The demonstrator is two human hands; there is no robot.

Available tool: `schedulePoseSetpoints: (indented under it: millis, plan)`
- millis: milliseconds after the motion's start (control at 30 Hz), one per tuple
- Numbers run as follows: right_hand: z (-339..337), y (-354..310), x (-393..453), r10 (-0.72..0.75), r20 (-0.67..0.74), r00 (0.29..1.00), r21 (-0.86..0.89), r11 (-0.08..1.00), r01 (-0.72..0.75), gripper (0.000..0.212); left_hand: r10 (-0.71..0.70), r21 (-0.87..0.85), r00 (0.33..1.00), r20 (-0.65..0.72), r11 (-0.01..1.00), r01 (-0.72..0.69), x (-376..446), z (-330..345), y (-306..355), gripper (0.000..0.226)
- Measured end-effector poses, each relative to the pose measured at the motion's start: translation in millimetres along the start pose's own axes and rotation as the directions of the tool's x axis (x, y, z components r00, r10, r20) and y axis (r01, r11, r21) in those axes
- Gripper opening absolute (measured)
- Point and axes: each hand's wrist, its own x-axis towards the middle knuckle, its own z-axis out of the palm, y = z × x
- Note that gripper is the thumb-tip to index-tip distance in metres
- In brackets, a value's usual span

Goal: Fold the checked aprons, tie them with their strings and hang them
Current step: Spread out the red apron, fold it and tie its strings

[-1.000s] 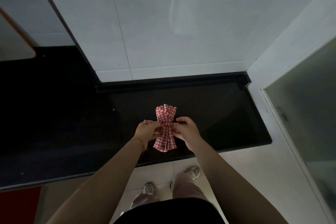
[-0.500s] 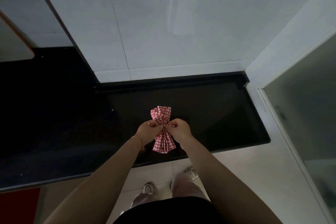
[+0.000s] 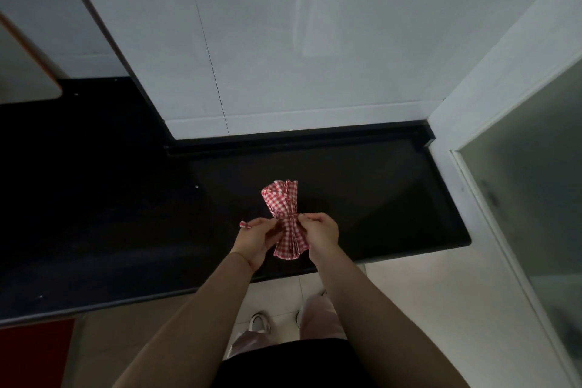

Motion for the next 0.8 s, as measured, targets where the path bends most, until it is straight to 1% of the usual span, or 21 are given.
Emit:
schedulePoseSetpoints:
  millis: [33,67,100,167,200,233,267,300,333,367,400,433,467,500,533,567,633,667,700,800]
  plan:
    - [-1,0,1,-0.004,0.004,1.000,-0.018,1.000,0.004,0.007,-0.011,-0.039,1.000,0.003,0.999,0.012,-2,0,-1,0.006]
    - [-2,-2,3,-0.023,0.023,0.999,-0.066,0.997,0.025,0.007,-0.018,-0.031,1.000,0.015,0.999,0.018,-4,0,0,0.008]
    - [-5,-5,4,-0.042,0.058,0.997,-0.120,0.992,0.048,0.007,-0.023,0.013,0.999,0.031,1.000,0.022,-4,-1,4,0.009]
    - [-10,-14,5,-0.067,0.149,0.987,-0.194,0.976,0.096,0.006,-0.023,0.181,0.998,0.055,0.983,0.013,-4,-4,18,0.014]
    - [-12,-18,5,-0.083,0.195,0.977,-0.220,0.967,0.126,0.006,-0.016,0.294,0.998,0.059,0.956,-0.002,-4,-7,26,0.017]
    - [-14,-22,6,-0.102,0.228,0.968,-0.247,0.956,0.158,0.006,0.034,0.455,0.999,0.040,0.889,-0.049,-3,-10,34,0.019]
    - [-16,-26,6,-0.120,0.249,0.961,-0.270,0.944,0.188,0.006,0.153,0.634,0.988,0.007,0.763,-0.123,-2,-12,42,0.022]
    - [-16,-28,6,-0.134,0.266,0.955,-0.290,0.933,0.212,0.006,0.336,0.777,0.942,-0.012,0.597,-0.202,0,-16,49,0.028]
    - [-16,-29,6,-0.145,0.277,0.950,-0.309,0.923,0.231,0.006,0.524,0.849,0.852,0.000,0.449,-0.277,-2,-18,55,0.034]
    - [-16,-29,6,-0.155,0.285,0.946,-0.323,0.913,0.247,0.006,0.654,0.877,0.755,0.044,0.337,-0.343,-7,-16,61,0.036]
    - [-15,-28,6,-0.164,0.293,0.942,-0.332,0.906,0.261,0.006,0.699,0.885,0.705,0.120,0.246,-0.395,-8,-14,64,0.036]
    - [-14,-27,6,-0.169,0.305,0.937,-0.336,0.902,0.272,0.005,0.654,0.890,0.723,0.222,0.167,-0.425,-10,-8,66,0.032]
    - [-14,-26,6,-0.173,0.318,0.932,-0.340,0.897,0.282,0.005,0.532,0.903,0.790,0.304,0.105,-0.417,-11,-2,64,0.027]
    - [-13,-25,6,-0.177,0.327,0.928,-0.346,0.892,0.292,0.005,0.384,0.920,0.862,0.331,0.073,-0.385,-11,4,60,0.024]
    - [-12,-25,6,-0.182,0.331,0.926,-0.352,0.887,0.300,0.005,0.266,0.940,0.914,0.306,0.066,-0.334,-9,7,55,0.021]
    - [-13,-24,6,-0.183,0.331,0.926,-0.359,0.883,0.303,0.005,0.196,0.957,0.947,0.255,0.086,-0.276,-7,9,50,0.018]
    - [-13,-25,6,-0.188,0.327,0.926,-0.374,0.874,0.309,0.005,0.162,0.978,0.972,0.171,0.092,-0.188,-6,9,46,0.021]
    - [-15,-24,6,-0.194,0.325,0.926,-0.389,0.865,0.318,0.005,0.153,0.980,0.976,0.156,0.101,-0.173,-7,10,45,0.024]
    - [-16,-24,7,-0.205,0.326,0.923,-0.405,0.852,0.332,0.005,0.152,0.975,0.977,0.152,0.141,-0.174,-9,10,44,0.026]
    - [-16,-24,7,-0.240,0.341,0.909,-0.435,0.817,0.379,0.005,0.192,0.912,0.970,0.146,0.354,-0.207,-15,13,41,0.028]
